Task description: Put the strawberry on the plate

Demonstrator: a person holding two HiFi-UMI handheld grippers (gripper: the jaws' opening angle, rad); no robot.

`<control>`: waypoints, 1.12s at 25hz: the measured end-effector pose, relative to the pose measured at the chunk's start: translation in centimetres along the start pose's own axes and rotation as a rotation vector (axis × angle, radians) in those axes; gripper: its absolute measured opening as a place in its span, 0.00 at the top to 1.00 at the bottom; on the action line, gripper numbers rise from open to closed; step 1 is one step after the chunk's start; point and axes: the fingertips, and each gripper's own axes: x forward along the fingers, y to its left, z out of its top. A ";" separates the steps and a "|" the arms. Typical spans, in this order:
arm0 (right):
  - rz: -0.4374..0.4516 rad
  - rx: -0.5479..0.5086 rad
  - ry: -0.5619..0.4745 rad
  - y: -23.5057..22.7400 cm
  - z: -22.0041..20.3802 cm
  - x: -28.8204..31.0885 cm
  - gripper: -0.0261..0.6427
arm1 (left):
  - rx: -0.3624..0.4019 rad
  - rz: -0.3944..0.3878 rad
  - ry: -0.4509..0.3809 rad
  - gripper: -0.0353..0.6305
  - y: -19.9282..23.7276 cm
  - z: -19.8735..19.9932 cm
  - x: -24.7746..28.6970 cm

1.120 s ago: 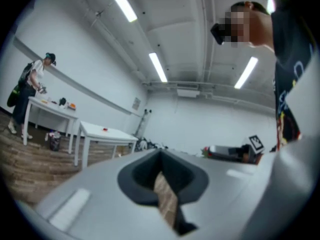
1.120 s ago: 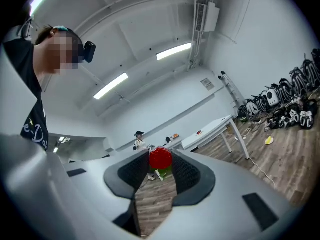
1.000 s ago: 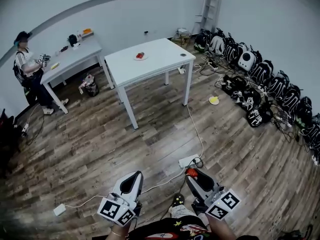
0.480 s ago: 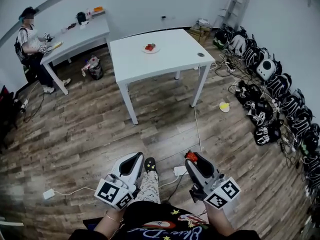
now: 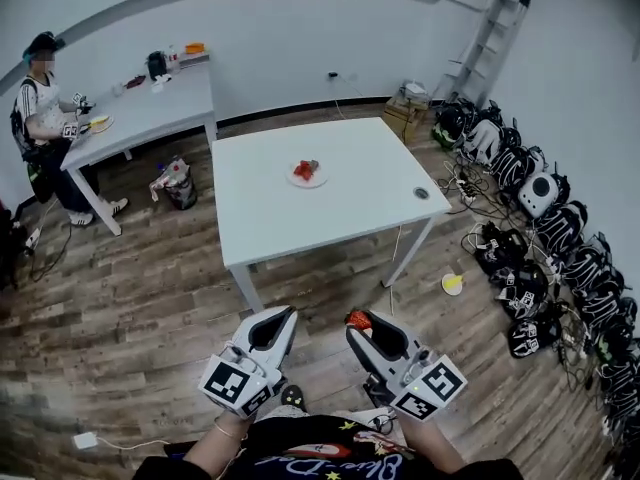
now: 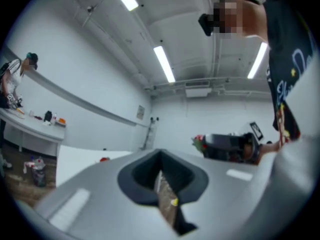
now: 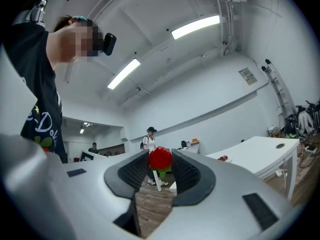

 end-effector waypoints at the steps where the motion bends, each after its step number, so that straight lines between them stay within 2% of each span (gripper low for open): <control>1: -0.004 0.019 -0.004 -1.3 -0.1 1.5 0.74 | 0.002 -0.001 -0.002 0.97 1.4 0.1 1.5; 6: -0.024 0.053 0.021 -9.9 0.3 7.3 0.74 | -0.028 0.000 0.034 0.97 6.7 -1.1 8.8; 10: -0.001 0.055 0.048 -18.8 0.8 11.5 0.74 | -0.016 0.022 0.056 0.97 10.7 -2.1 16.2; 13: 0.031 0.056 0.080 -25.8 1.2 15.2 0.74 | -0.003 0.062 0.034 0.97 14.2 -1.9 21.9; 17: 0.080 0.057 0.179 -33.4 1.0 20.8 0.74 | -0.005 0.150 0.023 0.97 18.8 -1.9 27.7; 21: 0.112 0.024 0.265 -38.0 -0.4 26.1 0.74 | -0.019 0.224 0.029 0.97 23.3 -2.6 30.3; 28: 0.084 0.002 0.462 -42.9 -6.3 33.4 0.74 | -0.037 0.248 0.081 0.97 30.1 -4.1 32.0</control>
